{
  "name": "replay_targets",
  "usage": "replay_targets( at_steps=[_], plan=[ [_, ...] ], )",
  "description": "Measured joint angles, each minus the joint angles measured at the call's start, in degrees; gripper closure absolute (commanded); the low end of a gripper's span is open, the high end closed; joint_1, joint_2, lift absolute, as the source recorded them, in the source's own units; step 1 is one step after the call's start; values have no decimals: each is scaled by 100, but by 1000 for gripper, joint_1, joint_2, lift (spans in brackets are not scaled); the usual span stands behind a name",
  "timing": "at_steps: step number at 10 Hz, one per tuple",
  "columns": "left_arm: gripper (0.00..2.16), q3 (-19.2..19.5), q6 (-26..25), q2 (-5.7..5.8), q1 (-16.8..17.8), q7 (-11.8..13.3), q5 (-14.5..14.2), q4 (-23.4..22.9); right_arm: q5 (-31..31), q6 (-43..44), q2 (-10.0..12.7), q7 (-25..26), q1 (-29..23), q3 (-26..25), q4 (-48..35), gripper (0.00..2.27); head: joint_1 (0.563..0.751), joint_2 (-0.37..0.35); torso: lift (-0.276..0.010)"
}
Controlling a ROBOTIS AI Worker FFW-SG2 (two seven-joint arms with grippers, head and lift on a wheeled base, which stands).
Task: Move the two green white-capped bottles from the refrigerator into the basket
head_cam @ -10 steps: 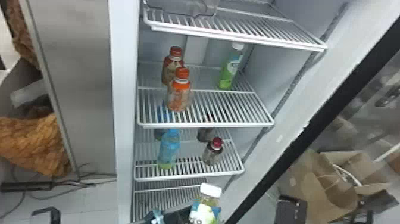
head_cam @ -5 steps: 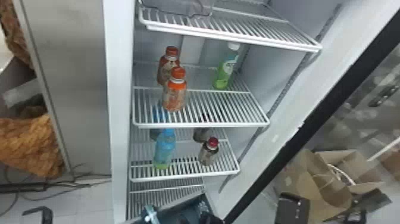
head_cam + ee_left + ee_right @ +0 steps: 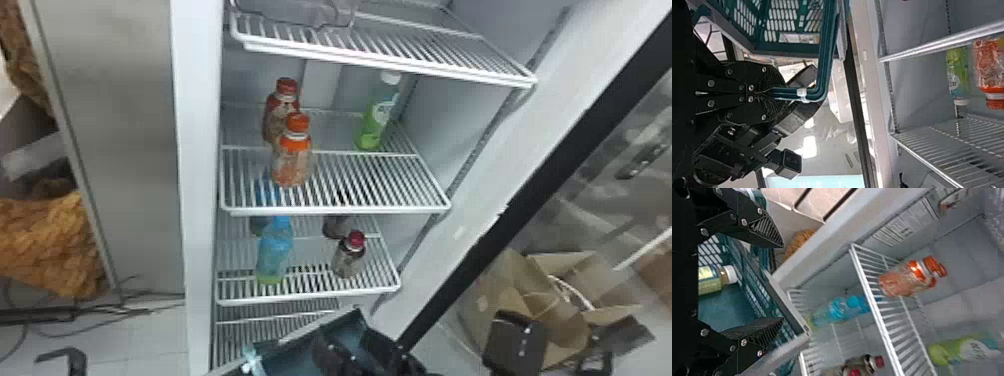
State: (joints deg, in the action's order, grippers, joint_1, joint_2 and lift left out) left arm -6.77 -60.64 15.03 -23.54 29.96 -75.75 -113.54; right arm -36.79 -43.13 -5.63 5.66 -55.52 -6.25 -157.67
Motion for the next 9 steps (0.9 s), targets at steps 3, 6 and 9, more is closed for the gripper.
replay_targets(
  at_steps=[3,6,9],
  plan=[
    [1213,5,3,-5,-10,0,-11,0,653,481,9,125,93,-124,111,417,695,-350,-4],
    [1213,12,19,-3,-21,0,-12,0,1141,1236,18,136,417,-188,470,449,695,-350,-4],
    [1213,14,35,-8,-44,0,-12,-1,1519,2375,18,128,1141,-211,1273,510,695,-350,-4]
  ],
)
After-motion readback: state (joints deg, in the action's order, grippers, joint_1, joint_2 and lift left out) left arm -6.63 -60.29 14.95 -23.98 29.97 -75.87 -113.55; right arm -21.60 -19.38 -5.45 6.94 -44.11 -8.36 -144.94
